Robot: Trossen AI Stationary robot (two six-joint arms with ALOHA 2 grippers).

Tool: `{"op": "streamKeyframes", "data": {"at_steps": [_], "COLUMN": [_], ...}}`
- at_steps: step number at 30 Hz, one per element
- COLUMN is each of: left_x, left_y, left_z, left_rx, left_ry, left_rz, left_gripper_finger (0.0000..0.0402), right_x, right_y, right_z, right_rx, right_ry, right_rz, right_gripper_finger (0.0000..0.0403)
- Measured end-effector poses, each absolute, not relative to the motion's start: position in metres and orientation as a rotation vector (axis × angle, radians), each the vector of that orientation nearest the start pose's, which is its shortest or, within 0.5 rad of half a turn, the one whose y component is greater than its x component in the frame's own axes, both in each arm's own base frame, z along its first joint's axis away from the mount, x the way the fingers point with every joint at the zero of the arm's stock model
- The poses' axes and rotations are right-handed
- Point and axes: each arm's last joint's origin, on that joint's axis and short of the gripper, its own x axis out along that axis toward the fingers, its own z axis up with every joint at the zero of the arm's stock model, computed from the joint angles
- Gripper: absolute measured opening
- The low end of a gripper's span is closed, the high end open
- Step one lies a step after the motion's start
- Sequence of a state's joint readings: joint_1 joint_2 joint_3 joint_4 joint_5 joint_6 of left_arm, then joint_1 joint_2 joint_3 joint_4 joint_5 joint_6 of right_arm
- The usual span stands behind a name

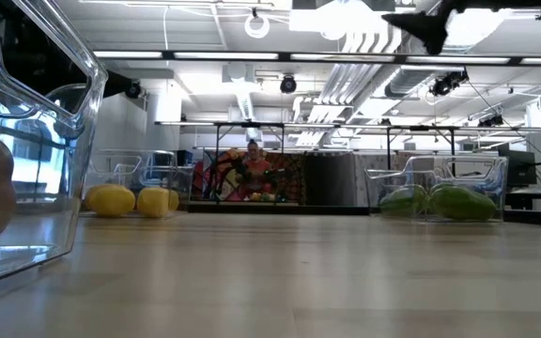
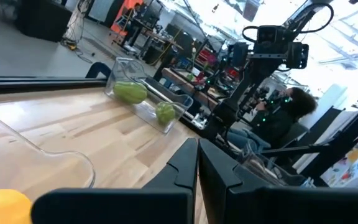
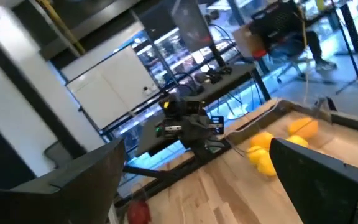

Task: Sort produce into baskets
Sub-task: Return to Home Position

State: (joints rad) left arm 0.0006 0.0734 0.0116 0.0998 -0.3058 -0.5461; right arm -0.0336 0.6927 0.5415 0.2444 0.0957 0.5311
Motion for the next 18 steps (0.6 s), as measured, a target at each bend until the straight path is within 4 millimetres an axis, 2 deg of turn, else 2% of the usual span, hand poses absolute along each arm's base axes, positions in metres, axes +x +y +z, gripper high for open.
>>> {"op": "streamKeyframes", "data": {"at_steps": [5, 9, 13, 18], "left_x": [0.1, 0.1, 0.1, 0.1], "left_y": [0.009, 0.009, 0.009, 0.009], "left_z": [0.171, 0.171, 0.171, 0.171], "left_rx": [-0.548, -0.548, -0.548, -0.548], "left_ry": [-0.121, -0.121, -0.121, -0.121], "left_rz": [0.288, 0.288, 0.288, 0.288], "left_gripper_finger": [0.0, 0.0, 0.0, 0.0], "right_x": [0.124, 0.097, 0.092, 0.101], "right_y": [-0.011, -0.009, -0.007, -0.003], "right_z": [0.308, 0.306, 0.29, 0.252], "right_rx": [0.453, 0.44, 0.443, 0.447], "right_ry": [-0.103, -0.092, -0.132, -0.208], "right_rz": [-0.103, -0.116, -0.086, -0.027], "right_gripper_finger": [0.0381, 0.0342, 0.0268, 0.0134]}}
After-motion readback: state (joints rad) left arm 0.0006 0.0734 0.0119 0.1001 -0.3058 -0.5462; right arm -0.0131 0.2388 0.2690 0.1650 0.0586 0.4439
